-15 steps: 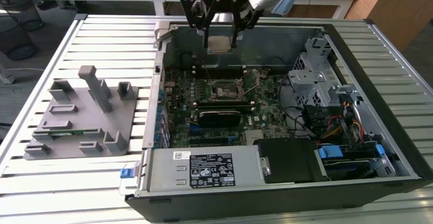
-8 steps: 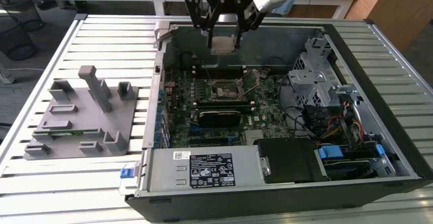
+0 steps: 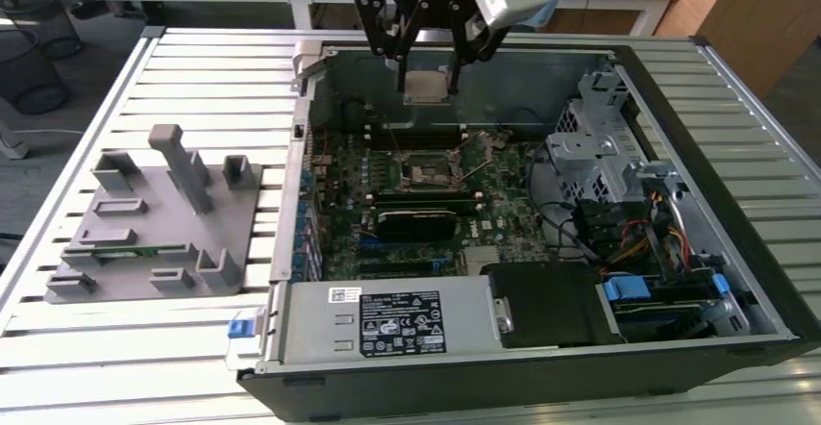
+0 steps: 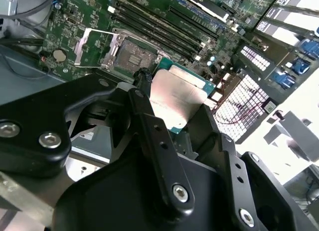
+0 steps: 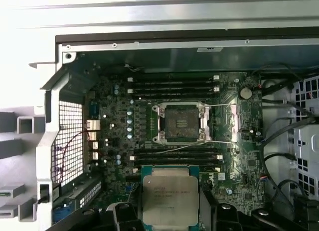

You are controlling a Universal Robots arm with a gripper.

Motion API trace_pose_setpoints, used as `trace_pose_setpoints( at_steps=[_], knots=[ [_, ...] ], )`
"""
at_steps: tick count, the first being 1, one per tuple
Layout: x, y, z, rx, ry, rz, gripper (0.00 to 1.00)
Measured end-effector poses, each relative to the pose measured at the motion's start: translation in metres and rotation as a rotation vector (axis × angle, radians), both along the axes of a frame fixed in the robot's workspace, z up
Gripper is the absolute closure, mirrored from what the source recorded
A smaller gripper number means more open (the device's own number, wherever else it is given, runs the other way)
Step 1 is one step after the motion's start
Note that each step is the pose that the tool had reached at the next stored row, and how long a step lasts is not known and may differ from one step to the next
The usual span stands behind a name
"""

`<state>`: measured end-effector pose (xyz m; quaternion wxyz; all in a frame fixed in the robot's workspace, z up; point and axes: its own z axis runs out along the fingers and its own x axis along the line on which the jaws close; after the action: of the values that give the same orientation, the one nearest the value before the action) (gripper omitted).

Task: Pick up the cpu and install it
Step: 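Place the cpu into insertion slot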

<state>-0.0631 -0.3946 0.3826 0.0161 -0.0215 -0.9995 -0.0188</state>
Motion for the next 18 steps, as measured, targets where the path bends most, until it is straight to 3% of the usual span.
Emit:
trace_pose_setpoints(
  at_steps=[5,18],
  knots=[
    [0.000,0.0004,-0.0023,-0.0002,0.0001,-0.061,0.46],
    [0.000,0.0004,-0.0105,0.0000,0.0001,-0.289,0.46]
  ],
)
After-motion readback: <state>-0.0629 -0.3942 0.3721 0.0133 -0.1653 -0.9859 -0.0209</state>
